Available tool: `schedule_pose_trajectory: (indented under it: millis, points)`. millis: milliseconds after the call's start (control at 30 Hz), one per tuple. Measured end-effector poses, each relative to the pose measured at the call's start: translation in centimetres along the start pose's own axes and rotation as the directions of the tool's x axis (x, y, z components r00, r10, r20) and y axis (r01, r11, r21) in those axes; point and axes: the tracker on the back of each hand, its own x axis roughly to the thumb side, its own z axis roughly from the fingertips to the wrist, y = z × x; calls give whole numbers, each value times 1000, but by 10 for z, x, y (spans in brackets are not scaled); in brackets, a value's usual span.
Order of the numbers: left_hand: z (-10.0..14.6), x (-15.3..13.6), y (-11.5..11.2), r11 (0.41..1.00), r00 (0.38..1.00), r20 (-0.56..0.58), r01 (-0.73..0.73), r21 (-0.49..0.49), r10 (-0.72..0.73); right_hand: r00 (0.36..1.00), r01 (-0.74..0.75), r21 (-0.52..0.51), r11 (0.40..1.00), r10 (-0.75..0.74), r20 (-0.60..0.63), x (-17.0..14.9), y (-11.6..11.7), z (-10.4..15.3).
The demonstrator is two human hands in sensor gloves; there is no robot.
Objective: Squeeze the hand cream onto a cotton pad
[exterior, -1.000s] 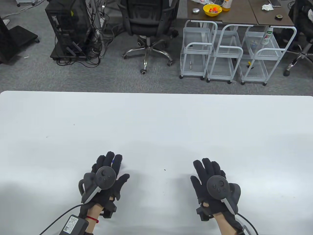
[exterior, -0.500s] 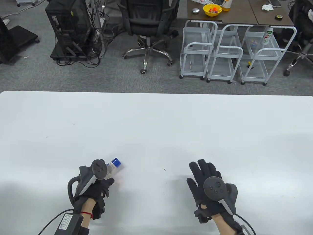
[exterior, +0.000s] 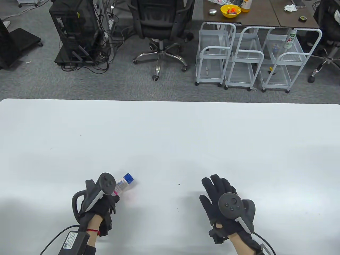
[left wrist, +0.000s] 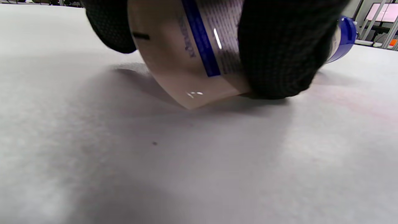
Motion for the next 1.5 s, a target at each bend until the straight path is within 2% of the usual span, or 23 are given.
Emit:
schedule_pose_trajectory:
  millis: [67,133,267,400,500,600,733,833,967,1100,1267,1367,1500]
  points:
    - [0,-1,3,998,998,6,-63,15,63,1000,9,14,1000,-9,0,0,2,0]
    - [1,-4,6,989,989,-8,-147,-26,146,1000,14,23,1000,-14,0,1,2,0]
    - [7,-8,11,944,944,35,-326,-57,328,998,56,44,997,-57,10,4,4,2]
    - [20,7,16,865,853,148,-490,-104,501,994,51,11,999,-52,93,14,1,5]
    - [34,26,18,818,781,243,-545,-185,576,974,162,24,987,-163,158,20,1,9]
    - [47,47,16,812,732,350,-518,-271,584,935,278,50,959,-282,214,28,3,13]
    - [60,70,10,818,693,438,-444,-367,573,914,304,67,950,-311,261,40,6,18]
    - [67,85,5,839,678,502,-365,-403,536,903,311,97,945,-326,281,46,9,22]
    - [69,92,0,858,701,509,-320,-402,500,898,284,116,952,-306,317,52,12,26]
    - [67,94,-4,853,704,500,-313,-419,504,903,237,75,969,-248,351,57,11,28]
    - [71,104,-8,879,726,527,-236,-414,443,896,277,119,953,-301,328,52,13,24]
    - [75,108,-8,913,748,543,-212,-349,382,894,271,79,959,-282,348,54,12,26]
    - [85,114,-2,950,758,577,-197,-244,305,896,216,-24,976,-189,402,63,8,33]
